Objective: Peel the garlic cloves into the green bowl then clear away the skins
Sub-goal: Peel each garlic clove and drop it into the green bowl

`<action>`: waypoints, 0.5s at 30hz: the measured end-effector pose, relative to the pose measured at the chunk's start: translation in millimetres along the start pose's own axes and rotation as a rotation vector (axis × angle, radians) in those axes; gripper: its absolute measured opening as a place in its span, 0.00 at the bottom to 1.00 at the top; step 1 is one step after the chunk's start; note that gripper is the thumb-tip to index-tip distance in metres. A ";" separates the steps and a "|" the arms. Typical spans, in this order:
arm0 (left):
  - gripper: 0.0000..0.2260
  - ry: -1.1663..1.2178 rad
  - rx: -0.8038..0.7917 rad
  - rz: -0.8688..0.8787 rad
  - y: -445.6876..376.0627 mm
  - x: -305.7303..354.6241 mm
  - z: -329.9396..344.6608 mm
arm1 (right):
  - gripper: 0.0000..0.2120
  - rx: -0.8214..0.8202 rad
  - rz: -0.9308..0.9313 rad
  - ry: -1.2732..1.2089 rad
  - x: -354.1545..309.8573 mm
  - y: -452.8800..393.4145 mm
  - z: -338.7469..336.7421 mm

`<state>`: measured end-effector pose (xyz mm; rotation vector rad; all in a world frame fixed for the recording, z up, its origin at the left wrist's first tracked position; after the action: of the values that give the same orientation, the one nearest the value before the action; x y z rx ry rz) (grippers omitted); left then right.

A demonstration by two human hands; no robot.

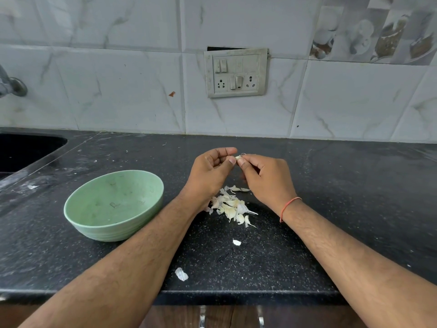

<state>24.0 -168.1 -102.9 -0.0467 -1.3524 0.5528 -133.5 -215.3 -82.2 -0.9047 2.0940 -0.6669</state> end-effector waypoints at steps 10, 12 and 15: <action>0.09 0.358 -0.119 -0.164 6.4 -1.5 10.1 | 0.11 -0.448 0.343 -0.909 13.0 2.4 3.0; 0.09 0.345 -0.102 -0.138 6.9 0.1 10.5 | 0.10 -0.450 0.374 -0.945 12.4 2.4 3.8; 0.08 0.275 -0.065 -0.089 8.4 2.4 10.8 | 0.10 -0.387 0.393 -0.870 14.4 0.9 8.2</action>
<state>11.2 -162.9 -101.1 -0.1111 -1.0983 0.4103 -134.1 -227.2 -93.8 -0.7524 1.5250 0.3227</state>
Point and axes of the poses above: each hand's wrist, its own y-axis away from the middle knuckle, its own z-axis out of the palm, x = y × z, the point moved 5 cm from there along -y, towards the middle knuckle, and after that the axes turned 8 degrees about y, right-handed, at the moved point
